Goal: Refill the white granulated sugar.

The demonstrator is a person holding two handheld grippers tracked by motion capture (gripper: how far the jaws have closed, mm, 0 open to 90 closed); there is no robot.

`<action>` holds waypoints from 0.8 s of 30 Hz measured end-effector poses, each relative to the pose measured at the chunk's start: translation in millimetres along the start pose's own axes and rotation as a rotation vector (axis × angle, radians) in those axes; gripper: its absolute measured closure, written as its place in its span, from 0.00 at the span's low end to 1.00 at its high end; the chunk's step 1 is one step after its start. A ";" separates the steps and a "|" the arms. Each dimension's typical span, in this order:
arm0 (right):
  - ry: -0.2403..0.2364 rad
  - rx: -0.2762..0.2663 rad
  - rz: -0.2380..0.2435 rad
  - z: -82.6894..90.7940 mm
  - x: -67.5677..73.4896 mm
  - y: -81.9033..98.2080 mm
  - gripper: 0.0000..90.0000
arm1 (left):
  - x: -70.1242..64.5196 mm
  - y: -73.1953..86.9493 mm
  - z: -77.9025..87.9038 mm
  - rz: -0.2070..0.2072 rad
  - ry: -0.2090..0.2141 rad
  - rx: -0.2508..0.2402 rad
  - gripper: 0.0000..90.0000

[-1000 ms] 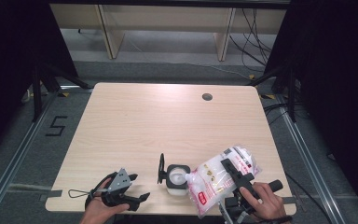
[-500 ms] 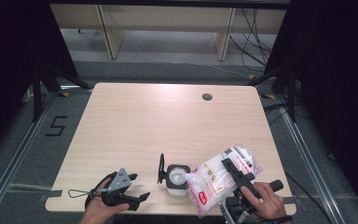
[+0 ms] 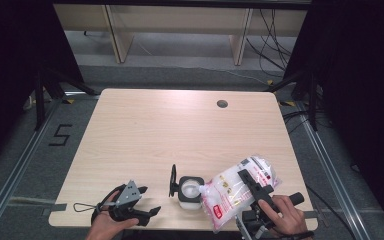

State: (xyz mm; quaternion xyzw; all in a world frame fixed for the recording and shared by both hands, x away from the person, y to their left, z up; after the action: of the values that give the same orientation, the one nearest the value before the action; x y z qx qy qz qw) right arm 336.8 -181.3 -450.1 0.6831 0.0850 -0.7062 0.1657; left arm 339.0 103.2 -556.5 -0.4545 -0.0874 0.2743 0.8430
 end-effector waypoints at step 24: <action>0.014 -0.013 0.031 -0.9 -2.2 -1.9 0.60 | -0.8 -1.2 -1.4 0.012 0.005 -0.015 0.22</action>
State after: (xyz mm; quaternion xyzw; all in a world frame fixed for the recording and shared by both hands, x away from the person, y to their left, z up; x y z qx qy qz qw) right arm 336.9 -179.0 -448.1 0.6880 0.0801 -0.6983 0.1805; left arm 339.4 101.2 -556.2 -0.4620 -0.0849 0.2776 0.8380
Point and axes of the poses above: each handheld gripper's, and its own axes: z roughly backward along the jaws, y roughly out of its underside, x roughly to its left, the point moved 9 cm from there along -z, roughly forward along the jaws, and after that the axes turned 6 degrees about y, right-handed, at the moved point
